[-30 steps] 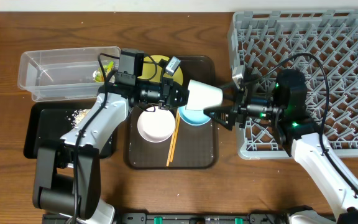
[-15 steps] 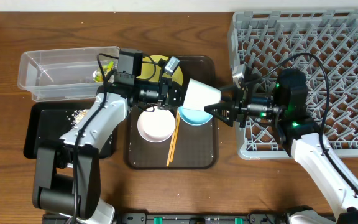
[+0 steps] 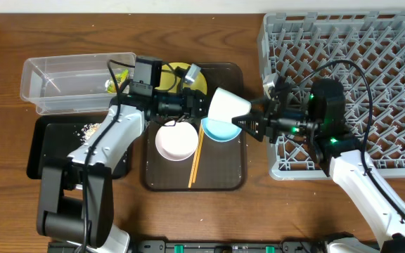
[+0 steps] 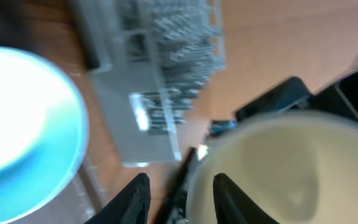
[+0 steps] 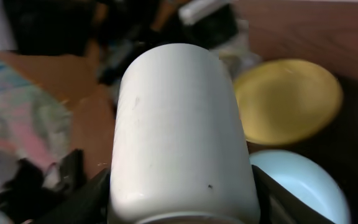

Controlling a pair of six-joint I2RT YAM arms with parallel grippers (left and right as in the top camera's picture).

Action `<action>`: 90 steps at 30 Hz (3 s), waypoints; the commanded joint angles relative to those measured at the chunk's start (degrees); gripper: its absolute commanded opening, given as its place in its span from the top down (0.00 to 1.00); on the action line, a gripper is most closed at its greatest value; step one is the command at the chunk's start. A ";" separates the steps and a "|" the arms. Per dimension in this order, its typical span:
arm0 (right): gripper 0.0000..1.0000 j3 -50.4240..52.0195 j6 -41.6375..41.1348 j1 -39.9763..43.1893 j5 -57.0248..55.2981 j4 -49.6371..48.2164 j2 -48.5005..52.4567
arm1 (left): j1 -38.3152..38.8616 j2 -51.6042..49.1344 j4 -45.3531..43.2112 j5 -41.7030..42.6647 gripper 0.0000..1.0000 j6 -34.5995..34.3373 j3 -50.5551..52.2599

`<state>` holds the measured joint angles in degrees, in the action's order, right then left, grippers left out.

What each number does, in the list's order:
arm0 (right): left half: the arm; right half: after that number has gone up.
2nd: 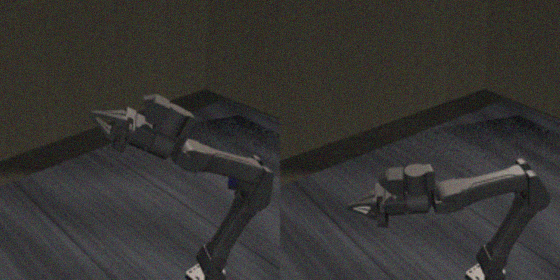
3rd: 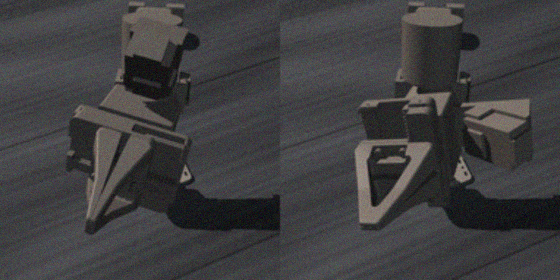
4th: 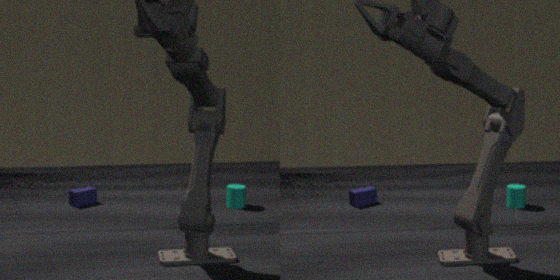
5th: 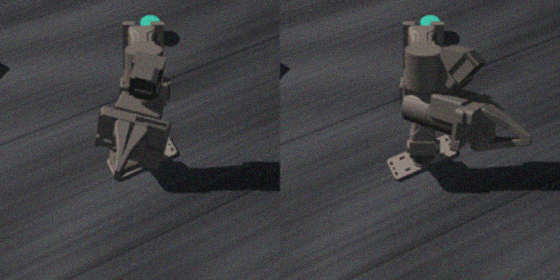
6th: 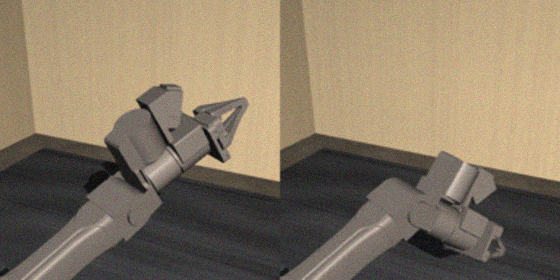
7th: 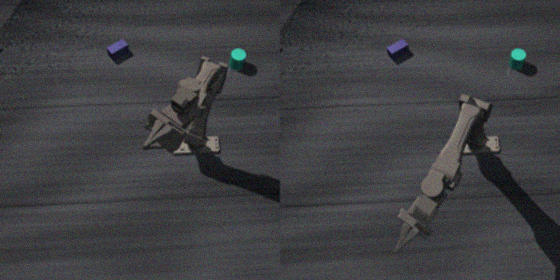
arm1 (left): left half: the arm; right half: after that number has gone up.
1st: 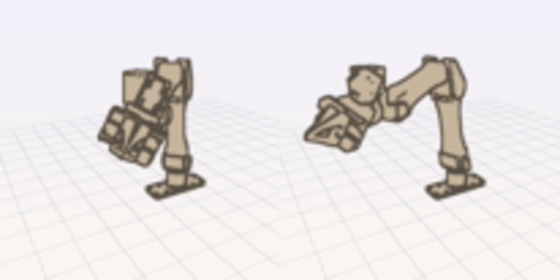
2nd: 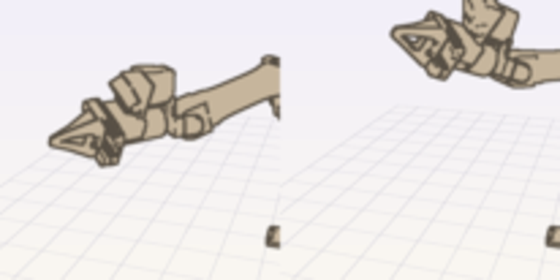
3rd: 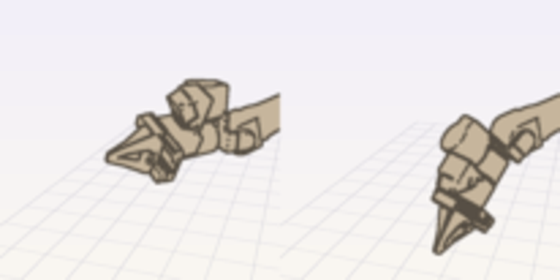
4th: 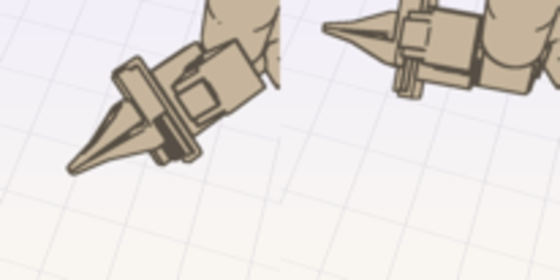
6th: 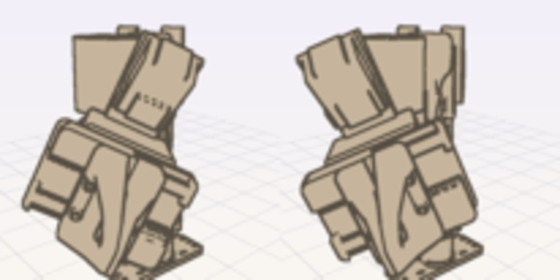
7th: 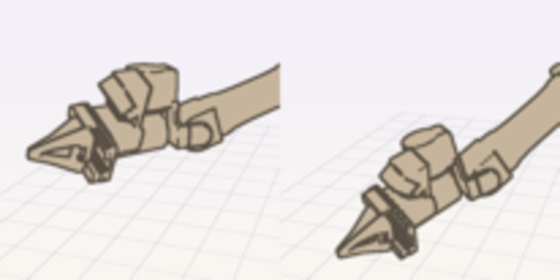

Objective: Sort waste into correct bins and load items into the dishwasher rack
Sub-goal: 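Hand the pale cup from the left gripper to the right gripper, then place the cup into the dish rack with the right gripper, then move the right gripper to the light-blue bowl and grasp its rim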

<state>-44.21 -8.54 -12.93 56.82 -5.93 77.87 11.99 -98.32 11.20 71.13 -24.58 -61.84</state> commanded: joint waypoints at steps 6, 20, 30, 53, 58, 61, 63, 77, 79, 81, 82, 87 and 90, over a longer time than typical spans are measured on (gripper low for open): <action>0.69 -1.20 0.44 1.97 -13.68 2.47 -0.68 | -7.08 2.54 9.68 -17.22 0.60 10.23 -0.28; 0.99 -19.17 0.44 9.64 -36.59 36.57 -4.48 | -18.36 19.02 25.73 -31.91 0.60 16.06 -0.28; 0.99 -29.22 -0.87 19.15 -53.33 59.06 -3.93 | -18.82 23.56 27.36 -36.98 0.60 17.29 -0.26; 0.77 -29.99 -1.70 27.58 -60.39 69.94 12.48 | -18.78 23.50 28.52 -37.38 0.60 17.29 -0.26; 0.01 -29.99 -1.68 27.58 -56.22 69.35 13.40 | -18.78 23.47 28.50 -37.40 0.56 17.29 -0.26; 0.01 -30.03 -1.70 27.58 -56.08 69.05 12.98 | -18.78 23.47 28.63 -37.99 0.55 17.29 -0.26; 0.01 -30.42 -1.68 27.52 -55.56 68.52 12.17 | -18.78 23.47 28.94 -39.08 0.55 17.29 -0.26; 0.15 -35.17 4.98 9.79 -32.92 52.00 5.86 | -18.78 23.47 35.71 -52.87 0.54 17.25 -0.26; 0.15 -35.17 5.01 4.92 -34.82 50.82 7.15 | -18.78 23.47 36.39 -53.90 0.54 17.25 -0.26; 0.15 -35.17 4.98 0.35 -37.27 49.77 9.03 | -18.78 23.47 36.76 -54.10 0.54 17.25 -0.26; 0.15 -35.17 4.98 -1.75 -38.56 49.31 10.10 | -18.78 23.47 36.79 -54.10 0.54 17.25 -0.26; 0.17 -35.17 3.06 -9.75 -45.88 47.84 16.74 | -18.78 23.47 36.79 -54.07 0.54 17.22 -0.26; 0.21 -35.17 0.85 -12.37 -49.86 47.45 20.81 | -18.78 23.47 36.79 -54.07 0.53 17.25 -0.26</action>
<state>-79.13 -5.28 -23.24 13.21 41.82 95.64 -6.66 -75.11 47.77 17.89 -8.45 -61.73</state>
